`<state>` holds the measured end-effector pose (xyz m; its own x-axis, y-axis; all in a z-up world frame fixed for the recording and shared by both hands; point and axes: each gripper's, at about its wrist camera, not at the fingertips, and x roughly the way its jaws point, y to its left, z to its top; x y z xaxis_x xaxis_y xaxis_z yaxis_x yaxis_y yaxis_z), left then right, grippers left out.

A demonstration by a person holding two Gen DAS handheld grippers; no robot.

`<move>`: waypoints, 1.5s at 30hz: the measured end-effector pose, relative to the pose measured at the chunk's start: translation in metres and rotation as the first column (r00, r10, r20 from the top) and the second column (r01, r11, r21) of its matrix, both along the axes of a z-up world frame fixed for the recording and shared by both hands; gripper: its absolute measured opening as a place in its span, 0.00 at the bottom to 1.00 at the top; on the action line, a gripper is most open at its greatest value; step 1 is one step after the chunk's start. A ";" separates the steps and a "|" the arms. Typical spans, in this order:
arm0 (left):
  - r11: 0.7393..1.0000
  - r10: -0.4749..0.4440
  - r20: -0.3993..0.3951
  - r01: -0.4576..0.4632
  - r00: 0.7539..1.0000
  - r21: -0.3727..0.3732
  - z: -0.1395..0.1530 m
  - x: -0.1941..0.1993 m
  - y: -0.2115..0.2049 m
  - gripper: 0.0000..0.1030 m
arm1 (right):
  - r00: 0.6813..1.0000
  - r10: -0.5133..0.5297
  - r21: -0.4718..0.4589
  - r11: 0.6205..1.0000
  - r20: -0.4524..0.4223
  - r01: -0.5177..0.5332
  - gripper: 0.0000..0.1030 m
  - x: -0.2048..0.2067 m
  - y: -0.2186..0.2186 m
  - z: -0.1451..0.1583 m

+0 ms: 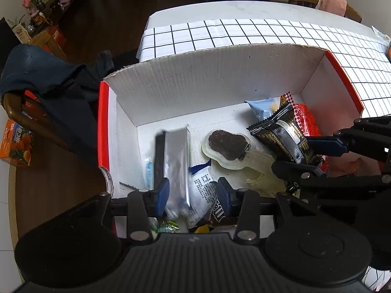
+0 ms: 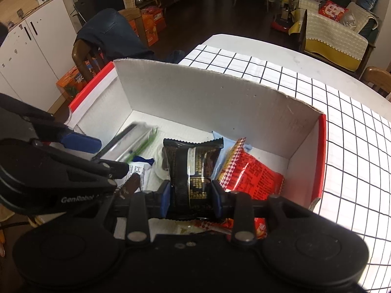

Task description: Organize snacks

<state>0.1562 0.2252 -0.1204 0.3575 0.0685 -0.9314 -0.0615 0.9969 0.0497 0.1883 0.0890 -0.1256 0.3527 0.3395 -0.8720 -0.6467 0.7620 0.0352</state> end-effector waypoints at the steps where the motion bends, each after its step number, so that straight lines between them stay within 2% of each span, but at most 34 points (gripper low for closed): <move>1: 1.000 0.002 0.003 -0.002 1.000 -0.003 0.001 -0.001 0.000 0.42 | 1.000 0.000 0.005 1.000 -0.002 0.000 0.32 0.000 -0.001 0.001; 5: 1.000 0.010 0.034 -0.009 0.999 -0.016 0.009 -0.008 0.001 0.49 | 1.000 -0.001 0.041 0.999 -0.010 0.001 0.32 -0.002 -0.008 0.008; 10: 0.999 0.020 0.088 -0.018 0.996 -0.028 0.025 -0.022 0.001 0.52 | 1.000 -0.008 0.087 0.996 0.012 0.007 0.33 -0.008 -0.019 0.024; 14: 0.999 0.024 0.137 -0.020 0.990 -0.033 0.038 -0.036 -0.003 0.64 | 0.999 -0.019 0.135 0.991 0.029 0.014 0.33 -0.016 -0.031 0.039; 18: 0.999 0.024 0.181 -0.017 0.983 -0.038 0.053 -0.051 -0.008 0.65 | 0.999 -0.025 0.174 0.985 0.038 0.018 0.34 -0.026 -0.041 0.052; 22: 0.999 0.028 0.233 -0.018 0.972 -0.045 0.069 -0.067 -0.013 0.73 | 0.998 -0.028 0.210 0.978 0.059 0.015 0.37 -0.039 -0.051 0.064; 24: 0.999 0.028 0.256 -0.015 0.966 -0.051 0.076 -0.075 -0.016 0.74 | 0.997 -0.032 0.226 0.974 0.070 0.015 0.40 -0.045 -0.056 0.070; 27: 0.998 0.027 0.284 -0.012 0.959 -0.055 0.083 -0.085 -0.020 0.75 | 0.996 -0.034 0.256 0.967 0.085 0.011 0.52 -0.054 -0.063 0.077; 31: 0.998 0.028 0.314 -0.011 0.949 -0.057 0.091 -0.100 -0.025 0.77 | 0.993 -0.039 0.300 0.954 0.108 0.005 0.78 -0.067 -0.073 0.087; 36: 0.998 0.040 0.339 -0.022 0.940 -0.056 0.096 -0.117 -0.029 0.77 | 0.990 -0.050 0.330 0.944 0.129 0.005 0.88 -0.079 -0.084 0.093; 39: 0.998 0.048 0.353 -0.028 0.934 -0.060 0.099 -0.125 -0.030 0.79 | 0.985 -0.070 0.337 0.941 0.161 0.012 0.99 -0.088 -0.088 0.096; 45: 0.998 0.044 0.393 -0.023 0.919 -0.056 0.106 -0.143 -0.035 0.84 | 0.980 -0.084 0.363 0.932 0.178 0.014 1.00 -0.104 -0.098 0.095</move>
